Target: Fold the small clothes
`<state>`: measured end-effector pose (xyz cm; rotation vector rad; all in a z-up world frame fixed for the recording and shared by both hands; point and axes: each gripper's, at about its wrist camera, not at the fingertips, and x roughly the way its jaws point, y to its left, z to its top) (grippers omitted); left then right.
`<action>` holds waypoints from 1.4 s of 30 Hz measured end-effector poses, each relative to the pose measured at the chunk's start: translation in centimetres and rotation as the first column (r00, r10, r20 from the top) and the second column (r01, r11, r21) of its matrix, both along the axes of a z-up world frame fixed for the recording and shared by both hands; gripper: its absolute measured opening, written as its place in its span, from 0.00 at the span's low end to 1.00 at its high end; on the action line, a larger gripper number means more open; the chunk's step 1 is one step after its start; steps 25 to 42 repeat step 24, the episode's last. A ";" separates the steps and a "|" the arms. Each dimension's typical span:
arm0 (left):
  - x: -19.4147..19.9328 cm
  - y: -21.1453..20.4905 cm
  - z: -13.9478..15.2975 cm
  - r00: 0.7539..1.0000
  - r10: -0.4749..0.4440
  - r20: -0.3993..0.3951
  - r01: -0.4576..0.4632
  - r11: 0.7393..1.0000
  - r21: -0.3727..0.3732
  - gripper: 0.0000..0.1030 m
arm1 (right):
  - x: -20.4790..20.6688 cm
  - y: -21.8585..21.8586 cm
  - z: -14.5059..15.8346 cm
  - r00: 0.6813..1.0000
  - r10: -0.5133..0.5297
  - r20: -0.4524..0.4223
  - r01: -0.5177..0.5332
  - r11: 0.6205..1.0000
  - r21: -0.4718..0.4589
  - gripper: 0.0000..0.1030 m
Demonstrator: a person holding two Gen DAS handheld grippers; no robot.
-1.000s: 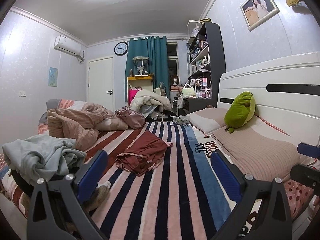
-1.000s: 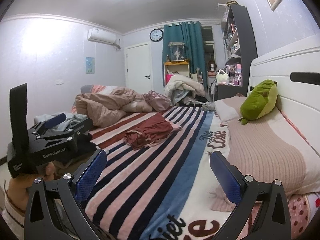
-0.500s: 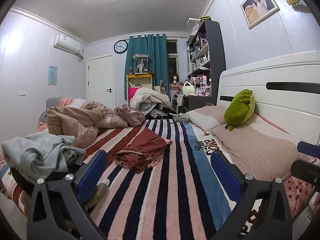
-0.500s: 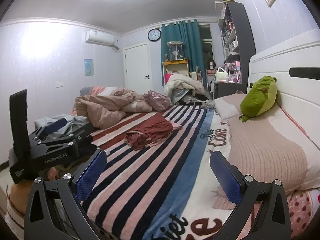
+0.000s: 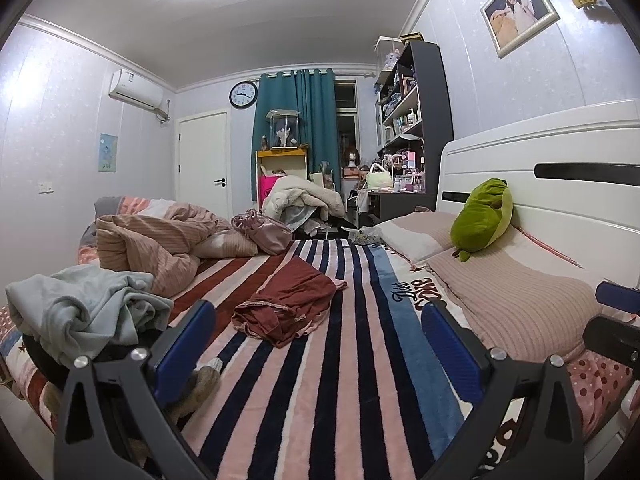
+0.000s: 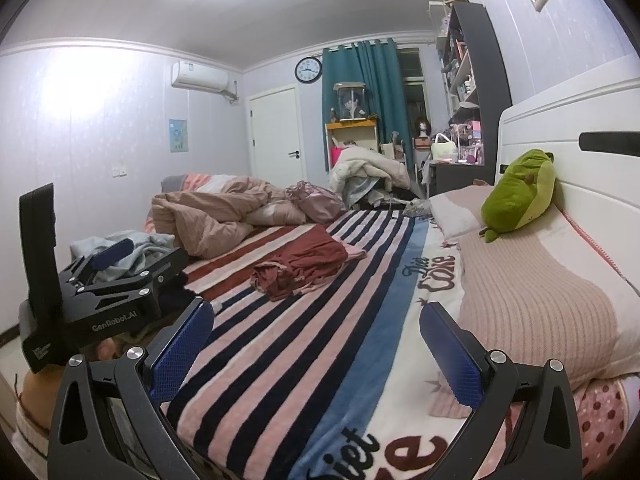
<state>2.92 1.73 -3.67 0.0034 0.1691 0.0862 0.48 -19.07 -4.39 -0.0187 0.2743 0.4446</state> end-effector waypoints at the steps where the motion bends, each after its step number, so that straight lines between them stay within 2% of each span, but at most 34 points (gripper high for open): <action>1: 0.0 0.0 0.0 1.000 0.000 -0.001 0.000 1.000 0.000 0.99 | 0.1 0.0 0.0 1.000 0.002 -0.001 -0.002 1.000 0.000 1.00; 42: 0.3 0.4 -0.4 1.000 -0.015 -0.010 0.015 1.000 -0.009 0.99 | 0.0 0.0 0.0 1.000 -0.001 -0.003 0.001 1.000 0.003 1.00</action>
